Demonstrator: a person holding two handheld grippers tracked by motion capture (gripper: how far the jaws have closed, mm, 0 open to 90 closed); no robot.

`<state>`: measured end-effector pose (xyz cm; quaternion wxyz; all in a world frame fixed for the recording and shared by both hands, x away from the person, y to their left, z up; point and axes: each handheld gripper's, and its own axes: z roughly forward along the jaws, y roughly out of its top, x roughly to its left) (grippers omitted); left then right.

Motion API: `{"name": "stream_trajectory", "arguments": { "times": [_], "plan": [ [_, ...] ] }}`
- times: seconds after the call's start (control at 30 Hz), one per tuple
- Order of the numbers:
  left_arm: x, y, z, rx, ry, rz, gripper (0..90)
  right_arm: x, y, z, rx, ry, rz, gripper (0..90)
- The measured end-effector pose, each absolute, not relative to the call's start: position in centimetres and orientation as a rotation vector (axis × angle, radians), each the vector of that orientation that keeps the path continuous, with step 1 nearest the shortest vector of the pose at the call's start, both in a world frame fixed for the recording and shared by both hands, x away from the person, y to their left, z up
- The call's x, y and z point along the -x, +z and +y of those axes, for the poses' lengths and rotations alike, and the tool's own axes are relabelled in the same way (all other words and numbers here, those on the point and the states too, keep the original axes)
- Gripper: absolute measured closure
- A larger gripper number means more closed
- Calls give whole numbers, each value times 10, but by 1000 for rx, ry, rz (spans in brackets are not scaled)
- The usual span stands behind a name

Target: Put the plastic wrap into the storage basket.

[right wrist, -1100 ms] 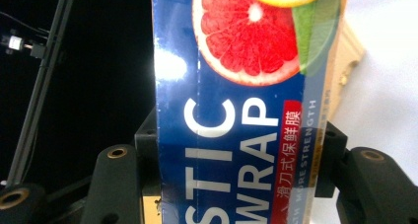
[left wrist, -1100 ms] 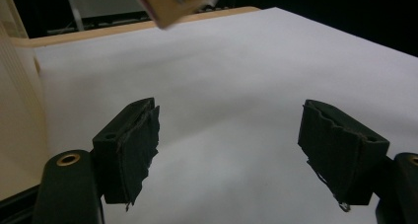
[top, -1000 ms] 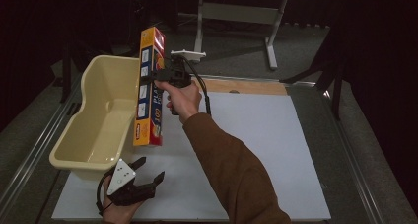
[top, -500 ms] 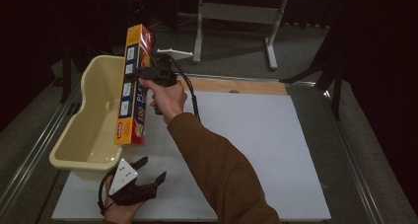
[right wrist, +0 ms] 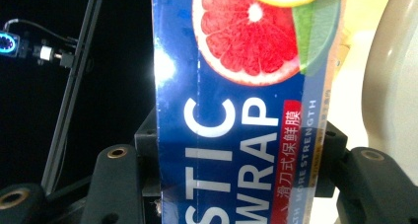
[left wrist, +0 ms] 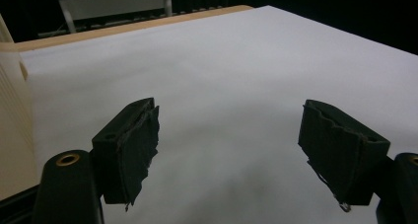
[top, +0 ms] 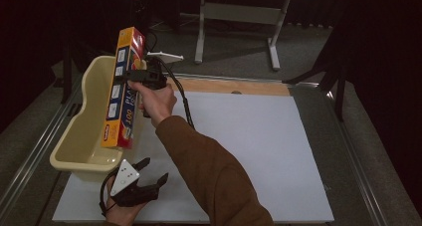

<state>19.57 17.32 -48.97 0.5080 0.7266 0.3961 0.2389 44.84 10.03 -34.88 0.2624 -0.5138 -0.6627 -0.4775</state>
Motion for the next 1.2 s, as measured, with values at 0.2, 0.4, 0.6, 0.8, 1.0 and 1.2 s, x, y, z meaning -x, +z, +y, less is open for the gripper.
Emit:
{"name": "stream_trajectory", "arguments": {
  "times": [0.2,0.4,0.6,0.8,1.0,1.2],
  "plan": [
    [-196,-489,174,-1748,574,951,230,-445,-357,109,1422,-1309,-1744,415],
    [-197,-489,174,-1744,576,948,230,-436,-369,119,1440,-1312,-1706,414],
    [-197,-489,174,-1744,581,951,230,-432,-383,126,1466,-1284,-1696,412],
    [-197,-488,176,-1732,587,959,231,-429,-401,132,1496,-1234,-1679,411],
    [-197,-488,177,-1726,588,961,231,-429,-411,134,1551,-1187,-1664,408],
    [-197,-487,177,-1720,586,964,228,-429,-412,134,1572,-1148,-1667,404]
  ]
}}
